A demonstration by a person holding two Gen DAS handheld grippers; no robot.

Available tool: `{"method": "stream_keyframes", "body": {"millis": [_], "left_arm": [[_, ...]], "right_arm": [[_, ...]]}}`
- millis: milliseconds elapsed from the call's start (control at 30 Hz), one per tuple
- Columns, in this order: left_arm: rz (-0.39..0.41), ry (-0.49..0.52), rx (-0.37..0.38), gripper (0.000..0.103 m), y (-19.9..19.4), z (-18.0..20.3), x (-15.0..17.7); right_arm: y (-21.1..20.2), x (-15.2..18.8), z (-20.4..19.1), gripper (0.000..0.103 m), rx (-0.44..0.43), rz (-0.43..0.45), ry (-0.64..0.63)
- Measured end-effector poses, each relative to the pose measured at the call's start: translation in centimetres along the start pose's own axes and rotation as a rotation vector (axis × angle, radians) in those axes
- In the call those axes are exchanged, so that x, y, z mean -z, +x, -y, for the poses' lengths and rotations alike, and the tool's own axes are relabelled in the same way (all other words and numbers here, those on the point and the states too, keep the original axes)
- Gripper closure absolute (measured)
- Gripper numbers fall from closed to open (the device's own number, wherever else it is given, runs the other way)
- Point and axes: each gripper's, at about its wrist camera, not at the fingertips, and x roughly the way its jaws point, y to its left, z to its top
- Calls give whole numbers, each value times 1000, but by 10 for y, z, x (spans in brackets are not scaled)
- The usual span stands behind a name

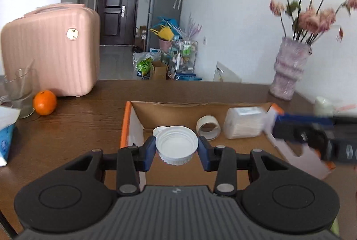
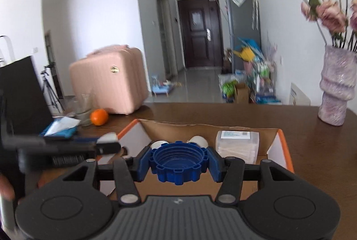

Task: Organize rigid objects
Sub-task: 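Carry the blue cap and white cap into the cardboard box and open both tools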

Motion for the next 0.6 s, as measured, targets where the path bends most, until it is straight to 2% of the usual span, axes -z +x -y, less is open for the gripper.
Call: {"method": "stream_keyframes", "body": {"millis": [67,300,467,567,600], "left_arm": [[-59,45,-12,62,17,0,1],[-79,42,8,62,38,-15,-9],[-109,40,58,62,37,-20,-11],[-146,10,96,62,44,-27,-10],[-158,-2,82,62,47,-29,-9]], "right_arm": [[26,-12,0,51,25,-38,-9],[101,-33,-20,51,63,-143,-40],[122,-36,-27,51,79,-176,-50],[132,-38,-21,51,72,-210,-2],[136,-39,-19,51,67,-223,17]]}}
